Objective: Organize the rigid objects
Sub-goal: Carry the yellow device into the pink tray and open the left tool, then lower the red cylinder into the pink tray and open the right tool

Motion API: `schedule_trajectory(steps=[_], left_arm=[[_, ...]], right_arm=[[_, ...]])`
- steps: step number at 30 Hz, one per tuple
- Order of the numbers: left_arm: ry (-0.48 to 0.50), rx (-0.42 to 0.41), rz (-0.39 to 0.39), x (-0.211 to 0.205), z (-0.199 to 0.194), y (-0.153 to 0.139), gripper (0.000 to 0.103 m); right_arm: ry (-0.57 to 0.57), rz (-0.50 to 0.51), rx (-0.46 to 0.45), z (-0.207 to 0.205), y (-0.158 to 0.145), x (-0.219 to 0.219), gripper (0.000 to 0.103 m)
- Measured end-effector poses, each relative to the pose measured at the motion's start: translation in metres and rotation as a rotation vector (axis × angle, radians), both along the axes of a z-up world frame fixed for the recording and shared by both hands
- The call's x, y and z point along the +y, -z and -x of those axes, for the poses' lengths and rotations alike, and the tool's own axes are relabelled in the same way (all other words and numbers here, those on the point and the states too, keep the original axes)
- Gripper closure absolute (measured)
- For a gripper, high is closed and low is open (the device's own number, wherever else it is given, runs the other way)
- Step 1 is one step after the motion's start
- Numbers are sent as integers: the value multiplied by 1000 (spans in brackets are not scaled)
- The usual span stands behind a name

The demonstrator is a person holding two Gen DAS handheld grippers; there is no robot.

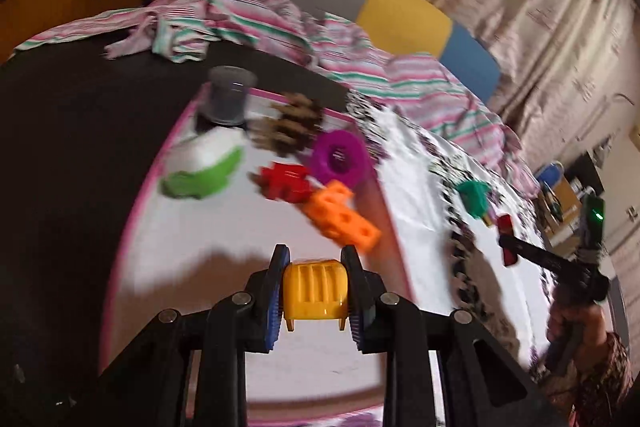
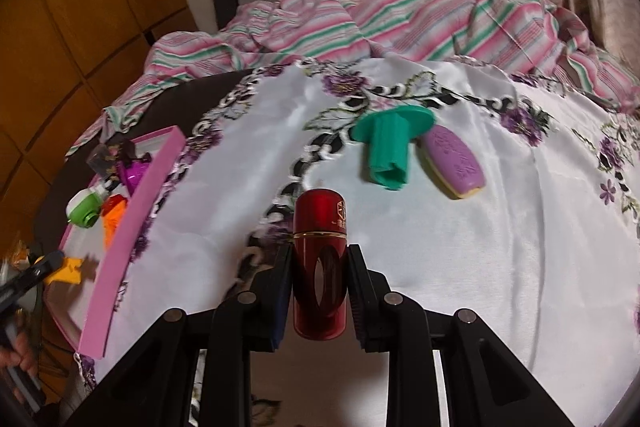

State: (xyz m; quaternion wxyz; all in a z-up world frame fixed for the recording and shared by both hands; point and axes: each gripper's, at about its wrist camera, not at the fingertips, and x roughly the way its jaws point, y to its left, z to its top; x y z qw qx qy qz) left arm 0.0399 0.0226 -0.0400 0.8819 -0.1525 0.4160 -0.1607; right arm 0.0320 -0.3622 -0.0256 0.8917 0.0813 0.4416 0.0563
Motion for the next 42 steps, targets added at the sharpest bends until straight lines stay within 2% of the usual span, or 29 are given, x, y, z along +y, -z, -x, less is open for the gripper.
schedule_trajectory(steps=[3,5,7,14,19,28,35,42], left_arm=[[-42,-14,-46,11,-7,2,76],[-63,-23,-85,16,-8,3,68],[-77,-25,-94,22,-8,4,65],[-132,-36,-83,38,6,3,58],[-121,-19,-50,39,19,3,57],[-42,-60,-110,25,39,0,57],[-5,-74,-101,23,47,-2,57],[-21,-79,-96,33,55,-4,57]], right_arm=[[-34,-7,-16,2,-2,13,77],[-49,-4,-17,3,-2,19,77],[-60,5,-15,4,-1,24,77],[-81,-3,-31,6,-4,26,77],[-101,-102,-51,12,-10,39,77],[-236,-181,-7,13,-10,109,77],[-368,-165,27,1,-10,178,77],[-462,-130,97,-20,0,239,77]])
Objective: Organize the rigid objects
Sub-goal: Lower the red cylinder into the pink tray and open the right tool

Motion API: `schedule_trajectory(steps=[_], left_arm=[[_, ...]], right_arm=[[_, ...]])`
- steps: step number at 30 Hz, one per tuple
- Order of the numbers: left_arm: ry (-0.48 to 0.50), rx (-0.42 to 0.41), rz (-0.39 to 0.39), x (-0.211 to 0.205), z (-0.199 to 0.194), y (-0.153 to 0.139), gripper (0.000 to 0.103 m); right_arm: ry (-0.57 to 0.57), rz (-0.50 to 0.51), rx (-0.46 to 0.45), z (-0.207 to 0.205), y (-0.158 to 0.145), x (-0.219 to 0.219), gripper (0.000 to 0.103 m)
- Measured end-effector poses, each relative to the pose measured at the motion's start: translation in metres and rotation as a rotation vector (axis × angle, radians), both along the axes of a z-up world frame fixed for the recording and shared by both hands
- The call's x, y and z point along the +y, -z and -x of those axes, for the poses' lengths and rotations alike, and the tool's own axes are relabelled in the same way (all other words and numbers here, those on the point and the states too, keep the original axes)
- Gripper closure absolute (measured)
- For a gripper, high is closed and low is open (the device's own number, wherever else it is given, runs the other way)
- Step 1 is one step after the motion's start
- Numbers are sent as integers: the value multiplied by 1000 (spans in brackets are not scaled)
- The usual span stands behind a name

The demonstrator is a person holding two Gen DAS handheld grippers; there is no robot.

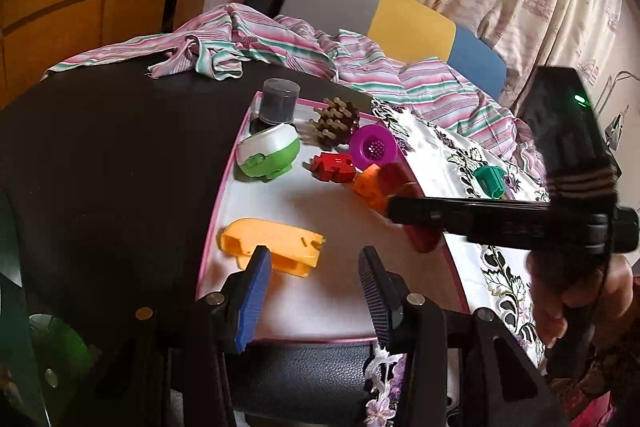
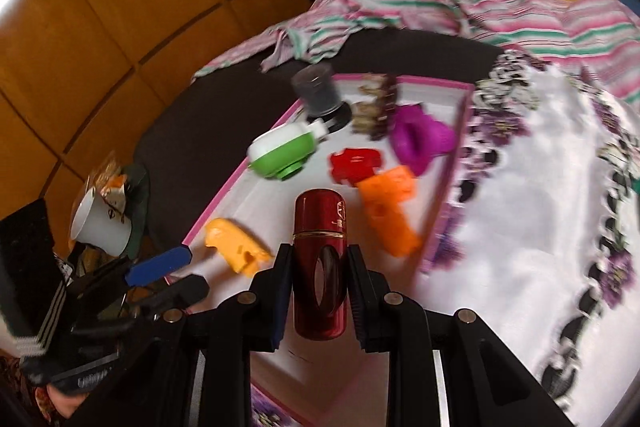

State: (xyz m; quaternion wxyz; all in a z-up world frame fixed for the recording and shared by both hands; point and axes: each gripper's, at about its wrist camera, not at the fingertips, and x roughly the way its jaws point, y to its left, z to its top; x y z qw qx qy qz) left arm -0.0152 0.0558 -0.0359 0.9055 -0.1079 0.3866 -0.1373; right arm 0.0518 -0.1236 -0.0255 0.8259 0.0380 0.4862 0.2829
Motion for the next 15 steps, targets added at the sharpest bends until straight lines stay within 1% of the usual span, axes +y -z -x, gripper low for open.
schedule_trajectory(steps=[6,8,11,13,15], left_arm=[[-17,3,11,9,4,0,57],[-22,3,9,11,6,0,57],[-27,6,15,13,7,1,57],[-32,9,19,15,7,1,57],[-35,8,21,16,8,2,57]], right_arm=[[-58,73,31,-15,14,40,77],[-69,84,31,-17,16,48,77],[-62,115,11,-21,19,58,75],[-60,114,-10,-21,17,60,75],[-37,110,-26,-19,14,56,69]])
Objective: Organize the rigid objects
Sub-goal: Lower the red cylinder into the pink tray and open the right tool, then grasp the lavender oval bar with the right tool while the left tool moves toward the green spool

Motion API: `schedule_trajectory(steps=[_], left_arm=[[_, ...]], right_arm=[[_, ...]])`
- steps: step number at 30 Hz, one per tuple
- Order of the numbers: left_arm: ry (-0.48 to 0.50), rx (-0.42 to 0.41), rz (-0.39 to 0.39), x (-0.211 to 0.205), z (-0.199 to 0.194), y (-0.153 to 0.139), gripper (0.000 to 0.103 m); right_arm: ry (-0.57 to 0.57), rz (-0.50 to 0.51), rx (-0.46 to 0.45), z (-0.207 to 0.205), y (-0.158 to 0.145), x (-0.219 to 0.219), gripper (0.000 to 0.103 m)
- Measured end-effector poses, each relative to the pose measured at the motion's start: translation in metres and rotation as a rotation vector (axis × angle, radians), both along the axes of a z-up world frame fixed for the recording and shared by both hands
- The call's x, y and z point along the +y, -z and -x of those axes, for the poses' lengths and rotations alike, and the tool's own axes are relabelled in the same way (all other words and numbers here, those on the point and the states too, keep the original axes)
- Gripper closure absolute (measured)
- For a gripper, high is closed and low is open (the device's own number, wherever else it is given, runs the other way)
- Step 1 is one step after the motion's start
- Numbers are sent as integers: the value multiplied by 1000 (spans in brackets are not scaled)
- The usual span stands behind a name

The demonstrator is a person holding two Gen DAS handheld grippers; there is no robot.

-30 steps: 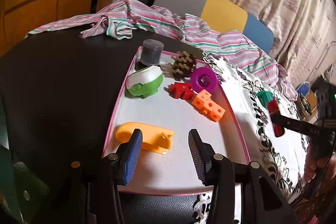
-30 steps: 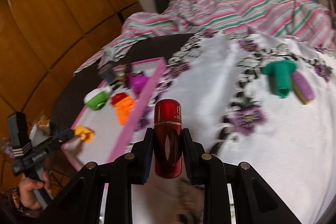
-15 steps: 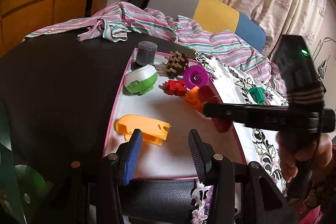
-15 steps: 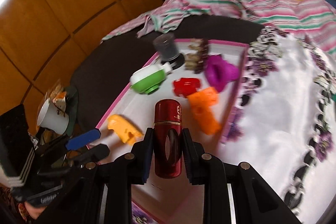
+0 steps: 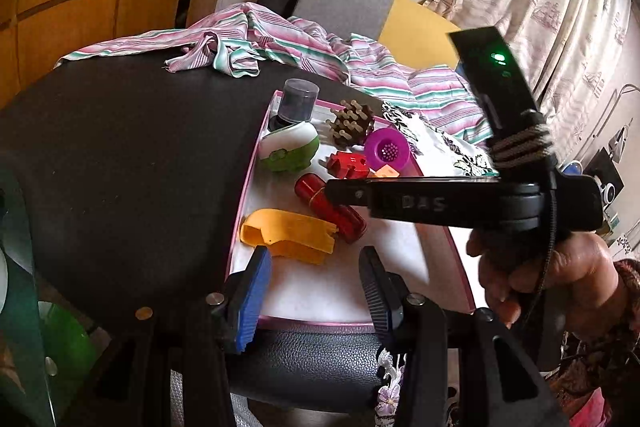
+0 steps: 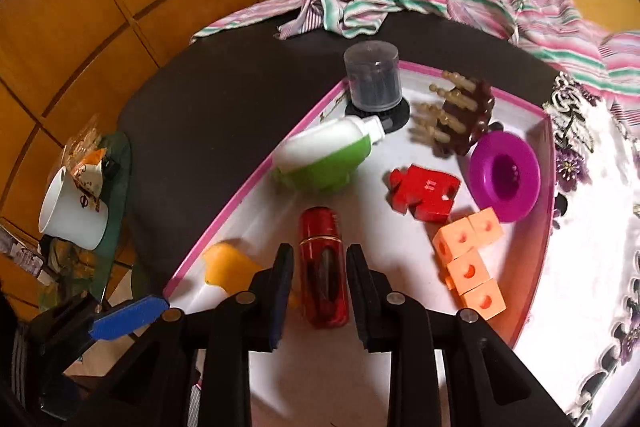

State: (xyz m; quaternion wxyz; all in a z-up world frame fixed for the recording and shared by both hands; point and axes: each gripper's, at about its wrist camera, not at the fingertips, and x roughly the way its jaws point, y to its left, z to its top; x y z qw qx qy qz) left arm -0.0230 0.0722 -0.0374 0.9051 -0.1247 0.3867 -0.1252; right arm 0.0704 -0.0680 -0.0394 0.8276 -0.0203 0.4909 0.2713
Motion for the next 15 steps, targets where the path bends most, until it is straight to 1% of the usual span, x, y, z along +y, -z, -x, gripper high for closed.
schedule_trajectory(steps=[3,6,7,10,15], left_arm=[[-3,1,8,0,1,0,57],[6,3,18,-2,1,0,57],[14,2,25,-4,1,0,57],[59,3,53,-12,1,-1,57],[102,-4,44,-27,4,-5,57]], right_arm=[[23,-32,-29,10,-8,-15,68],[62,-42,-63,18,-18,-32,59],[80,-49,-66,20,-22,-41,57],[128,-70,-64,26,-29,-66,57],[197,-63,-71,31,-33,-102,57]])
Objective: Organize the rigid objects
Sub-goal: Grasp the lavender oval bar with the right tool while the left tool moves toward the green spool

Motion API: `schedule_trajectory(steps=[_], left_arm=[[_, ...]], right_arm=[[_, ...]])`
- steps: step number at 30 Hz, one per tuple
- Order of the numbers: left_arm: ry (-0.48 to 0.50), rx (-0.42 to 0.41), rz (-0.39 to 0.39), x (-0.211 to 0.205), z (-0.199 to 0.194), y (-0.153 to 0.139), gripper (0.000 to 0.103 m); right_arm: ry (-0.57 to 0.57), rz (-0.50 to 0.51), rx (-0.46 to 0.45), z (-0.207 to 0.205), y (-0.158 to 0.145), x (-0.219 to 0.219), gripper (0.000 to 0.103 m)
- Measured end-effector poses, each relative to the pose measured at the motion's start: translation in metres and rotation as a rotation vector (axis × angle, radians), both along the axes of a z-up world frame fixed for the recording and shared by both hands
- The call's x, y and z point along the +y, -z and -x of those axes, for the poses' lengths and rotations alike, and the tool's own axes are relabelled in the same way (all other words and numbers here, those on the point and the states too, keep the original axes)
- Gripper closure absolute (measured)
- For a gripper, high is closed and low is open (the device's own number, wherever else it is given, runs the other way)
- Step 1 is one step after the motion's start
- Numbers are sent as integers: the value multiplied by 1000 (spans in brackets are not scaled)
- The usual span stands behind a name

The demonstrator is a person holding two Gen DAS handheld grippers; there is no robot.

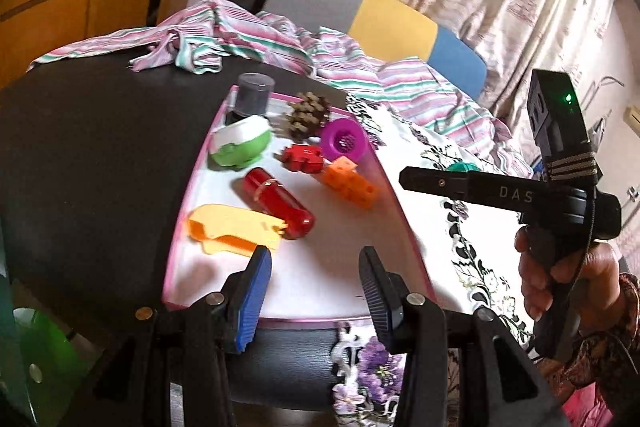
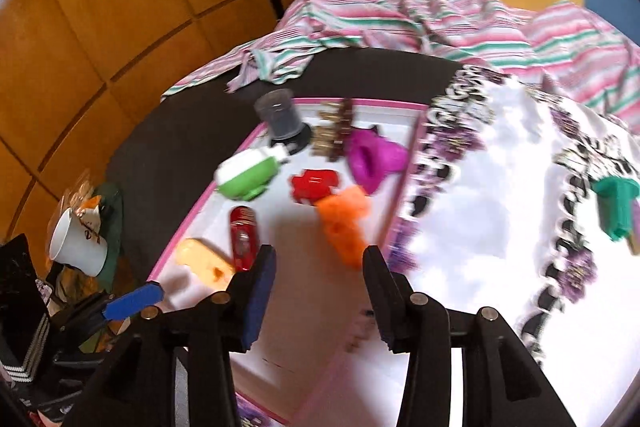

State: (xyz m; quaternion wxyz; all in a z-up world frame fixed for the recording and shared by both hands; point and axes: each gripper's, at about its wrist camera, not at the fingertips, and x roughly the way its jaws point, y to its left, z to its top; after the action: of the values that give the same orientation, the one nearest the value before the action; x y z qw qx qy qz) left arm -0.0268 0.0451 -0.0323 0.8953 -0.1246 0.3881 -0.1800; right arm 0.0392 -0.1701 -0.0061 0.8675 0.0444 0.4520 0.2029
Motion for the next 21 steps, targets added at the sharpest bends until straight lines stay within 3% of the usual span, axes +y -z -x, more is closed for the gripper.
schedule_trajectory(steps=[21], left_arm=[[197,41,-53,-83,-2,-9,57]], right_arm=[[254,92,70,8,24,-145,53]])
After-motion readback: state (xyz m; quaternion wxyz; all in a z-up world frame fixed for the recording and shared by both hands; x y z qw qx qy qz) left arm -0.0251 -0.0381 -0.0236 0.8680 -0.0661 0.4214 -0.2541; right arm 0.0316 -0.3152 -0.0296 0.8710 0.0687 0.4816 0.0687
